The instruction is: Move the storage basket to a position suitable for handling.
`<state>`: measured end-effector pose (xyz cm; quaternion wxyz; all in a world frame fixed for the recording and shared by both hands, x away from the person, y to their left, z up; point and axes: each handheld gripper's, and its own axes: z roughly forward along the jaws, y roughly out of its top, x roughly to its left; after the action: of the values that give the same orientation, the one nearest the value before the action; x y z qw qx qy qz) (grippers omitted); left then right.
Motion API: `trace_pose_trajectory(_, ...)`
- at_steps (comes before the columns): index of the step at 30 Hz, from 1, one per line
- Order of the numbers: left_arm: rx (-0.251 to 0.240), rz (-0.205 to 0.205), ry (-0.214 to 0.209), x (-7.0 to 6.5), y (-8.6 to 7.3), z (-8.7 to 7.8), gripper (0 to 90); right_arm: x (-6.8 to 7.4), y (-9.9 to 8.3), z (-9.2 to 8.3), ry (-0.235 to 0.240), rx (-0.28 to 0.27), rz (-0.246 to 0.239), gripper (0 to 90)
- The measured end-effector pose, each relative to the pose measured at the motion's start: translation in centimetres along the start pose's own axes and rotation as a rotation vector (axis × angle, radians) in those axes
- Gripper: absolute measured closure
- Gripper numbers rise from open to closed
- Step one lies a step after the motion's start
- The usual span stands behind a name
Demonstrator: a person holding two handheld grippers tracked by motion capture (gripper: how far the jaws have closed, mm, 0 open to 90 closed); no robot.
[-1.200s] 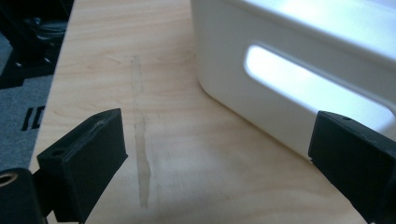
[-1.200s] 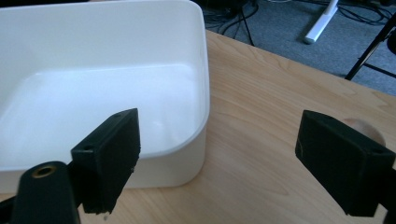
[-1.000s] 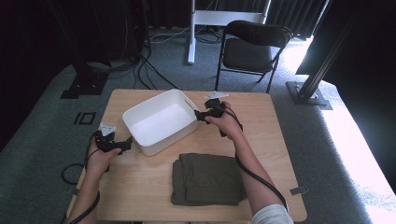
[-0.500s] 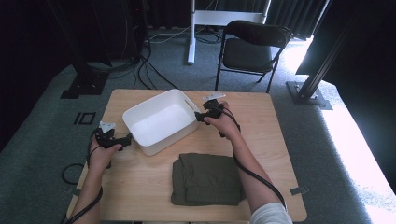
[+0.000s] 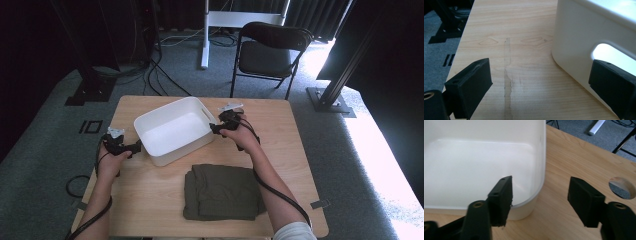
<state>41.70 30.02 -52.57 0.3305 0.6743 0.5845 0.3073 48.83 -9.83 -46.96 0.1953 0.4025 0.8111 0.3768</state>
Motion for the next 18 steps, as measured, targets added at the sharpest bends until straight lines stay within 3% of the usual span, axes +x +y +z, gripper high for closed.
trace_pose_trajectory(3, -0.005, -0.007, -0.002, -0.2, 0.3, 0.2, 5.5, 0.3, -0.2, -0.4, 0.012, 0.001, -0.031, 43.3)
trace_pose_trajectory(14, 0.011, 0.008, 0.000, -1.2, 1.3, 1.3, 6.4, 0.8, -1.7, -1.6, 0.040, 0.011, -0.059, 47.2)
trace_pose_trajectory(18, 0.013, 0.007, 0.004, -1.3, 1.4, 1.5, 6.4, 0.5, -2.1, -2.0, 0.051, 0.009, -0.038, 47.2)
